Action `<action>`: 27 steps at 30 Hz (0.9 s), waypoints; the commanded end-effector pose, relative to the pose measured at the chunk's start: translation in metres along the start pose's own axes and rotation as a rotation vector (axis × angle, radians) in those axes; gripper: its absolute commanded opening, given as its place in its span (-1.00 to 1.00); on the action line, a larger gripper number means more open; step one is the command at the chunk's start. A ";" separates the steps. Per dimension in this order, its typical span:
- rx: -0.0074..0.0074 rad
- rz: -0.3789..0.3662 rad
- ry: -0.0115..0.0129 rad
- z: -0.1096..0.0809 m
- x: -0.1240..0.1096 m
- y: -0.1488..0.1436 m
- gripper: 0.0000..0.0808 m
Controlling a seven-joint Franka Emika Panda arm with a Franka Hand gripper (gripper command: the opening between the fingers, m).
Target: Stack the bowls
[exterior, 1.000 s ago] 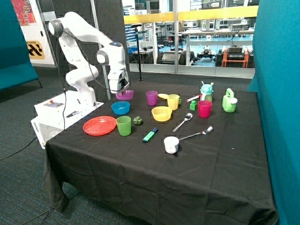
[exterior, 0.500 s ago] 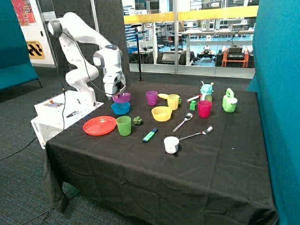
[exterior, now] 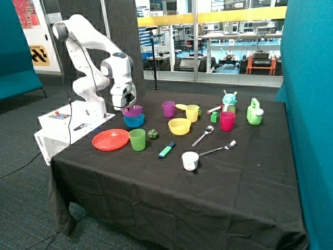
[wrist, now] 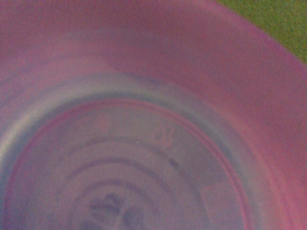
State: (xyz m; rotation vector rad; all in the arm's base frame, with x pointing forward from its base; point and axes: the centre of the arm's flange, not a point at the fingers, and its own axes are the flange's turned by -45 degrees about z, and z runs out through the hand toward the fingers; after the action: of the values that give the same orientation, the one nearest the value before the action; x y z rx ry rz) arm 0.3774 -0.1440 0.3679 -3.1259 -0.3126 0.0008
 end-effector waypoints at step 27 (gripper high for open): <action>-0.0002 -0.029 0.0005 0.030 0.013 0.009 -1.00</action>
State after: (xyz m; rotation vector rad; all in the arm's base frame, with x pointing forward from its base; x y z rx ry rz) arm 0.3862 -0.1518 0.3446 -3.1288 -0.3427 -0.0008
